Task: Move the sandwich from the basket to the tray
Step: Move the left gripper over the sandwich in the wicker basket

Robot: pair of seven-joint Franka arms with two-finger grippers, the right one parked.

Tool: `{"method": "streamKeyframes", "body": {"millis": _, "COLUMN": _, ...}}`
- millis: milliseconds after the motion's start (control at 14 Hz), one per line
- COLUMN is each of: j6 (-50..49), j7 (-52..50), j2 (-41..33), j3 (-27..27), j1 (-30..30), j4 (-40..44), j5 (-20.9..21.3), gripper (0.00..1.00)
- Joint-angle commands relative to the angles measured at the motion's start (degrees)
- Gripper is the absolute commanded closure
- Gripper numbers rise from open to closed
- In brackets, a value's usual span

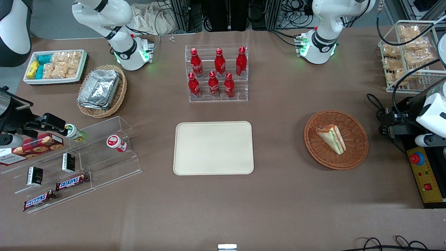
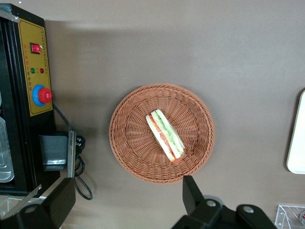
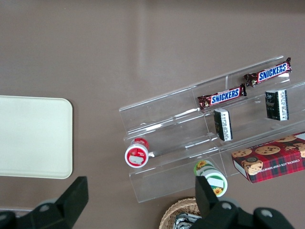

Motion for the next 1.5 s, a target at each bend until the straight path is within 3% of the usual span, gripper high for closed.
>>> {"method": "streamKeyframes", "body": {"millis": 0, "j6": 2.0, "j7": 0.9, "j2": -0.5, "j3": 0.9, "j1": -0.8, "j4": 0.3, "j5": -1.1, "gripper": 0.00}}
{"method": "streamKeyframes", "body": {"millis": 357, "j6": 2.2, "j7": -1.2, "j2": -2.1, "j3": 0.7, "j1": -1.3, "j4": -3.8, "j5": -1.1, "gripper": 0.00}}
{"method": "streamKeyframes", "body": {"millis": 714, "j6": 19.8, "j7": -6.7, "j2": -15.3, "j3": 0.1, "j1": -1.3, "j4": -30.8, "j5": -2.3, "gripper": 0.00}}
{"method": "streamKeyframes", "body": {"millis": 929, "j6": 22.2, "j7": -17.3, "j2": -13.4, "j3": -2.7, "j1": -1.3, "j4": -35.1, "j5": -2.4, "gripper": 0.00}}
{"method": "streamKeyframes", "body": {"millis": 1429, "j6": 35.1, "j7": -29.0, "j2": -10.1, "j3": -4.9, "j1": -1.3, "j4": -46.1, "j5": -4.5, "gripper": 0.00}}
